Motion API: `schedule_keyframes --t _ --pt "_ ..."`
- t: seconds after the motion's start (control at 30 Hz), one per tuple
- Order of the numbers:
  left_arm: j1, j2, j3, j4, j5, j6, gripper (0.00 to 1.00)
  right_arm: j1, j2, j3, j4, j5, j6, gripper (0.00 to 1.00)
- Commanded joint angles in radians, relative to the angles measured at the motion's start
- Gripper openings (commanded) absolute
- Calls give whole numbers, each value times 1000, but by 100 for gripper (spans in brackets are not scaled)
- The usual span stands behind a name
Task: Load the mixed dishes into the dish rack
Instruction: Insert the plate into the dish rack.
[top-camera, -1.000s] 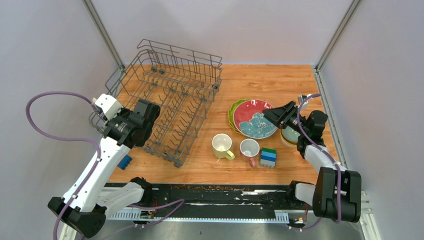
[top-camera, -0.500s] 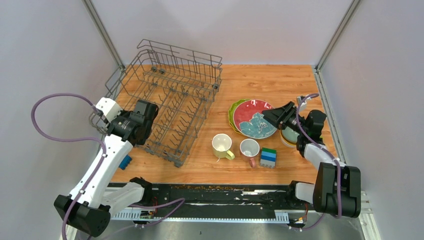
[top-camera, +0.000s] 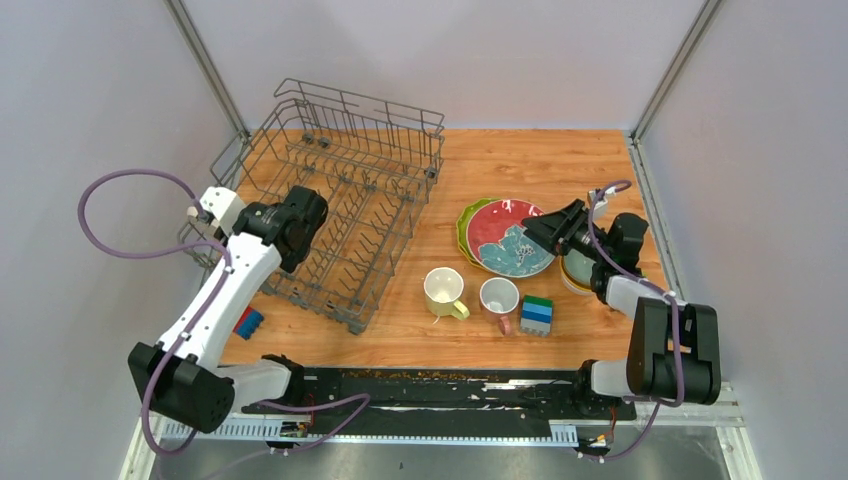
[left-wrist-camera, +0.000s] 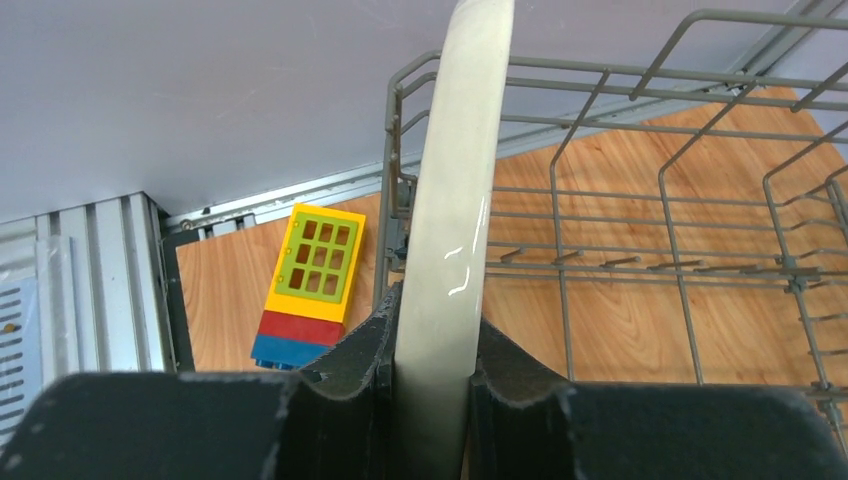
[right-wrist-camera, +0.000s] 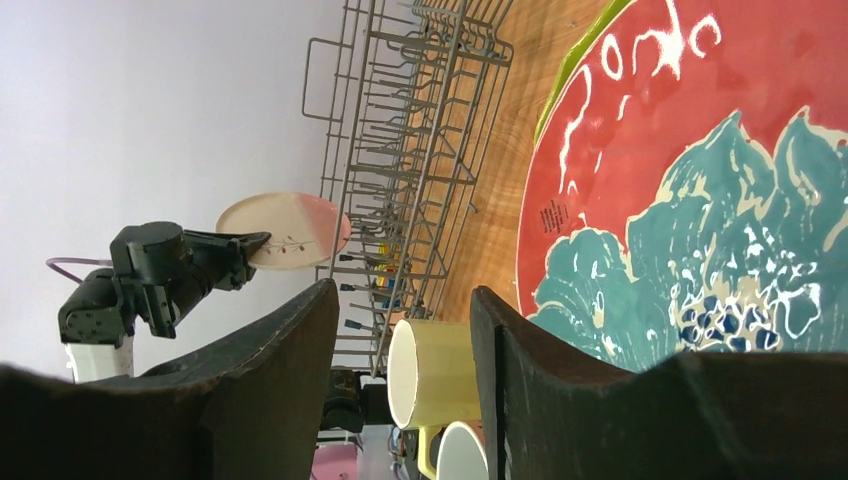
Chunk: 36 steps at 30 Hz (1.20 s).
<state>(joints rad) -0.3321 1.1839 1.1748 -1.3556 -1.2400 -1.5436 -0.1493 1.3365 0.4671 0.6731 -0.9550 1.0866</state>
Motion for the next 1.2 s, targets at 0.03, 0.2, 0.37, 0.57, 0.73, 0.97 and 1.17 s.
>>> schedule_keyframes --t 0.03,0.2,0.37,0.57,0.73,0.97,1.17 --pt "1 77 120 -150 -59 -314 0 -13 93 67 147 -67 43 52" --pt "-17 101 164 -271 -56 -426 0 -20 192 98 291 -135 136 52" --pt "-37 124 192 -306 -64 -458 0 -19 153 117 233 -128 90 52" --pt "-48 167 241 -306 -89 -432 0 -19 -27 192 -179 -34 -174 53" --pt "-49 195 210 -306 -73 -464 0 -19 -65 214 -259 -44 -222 53" --pt "-52 222 199 -305 -75 -466 0 -19 -88 205 -257 -55 -217 54" --pt "-35 165 256 -305 -144 -379 0 -19 -76 212 -243 -57 -205 54"
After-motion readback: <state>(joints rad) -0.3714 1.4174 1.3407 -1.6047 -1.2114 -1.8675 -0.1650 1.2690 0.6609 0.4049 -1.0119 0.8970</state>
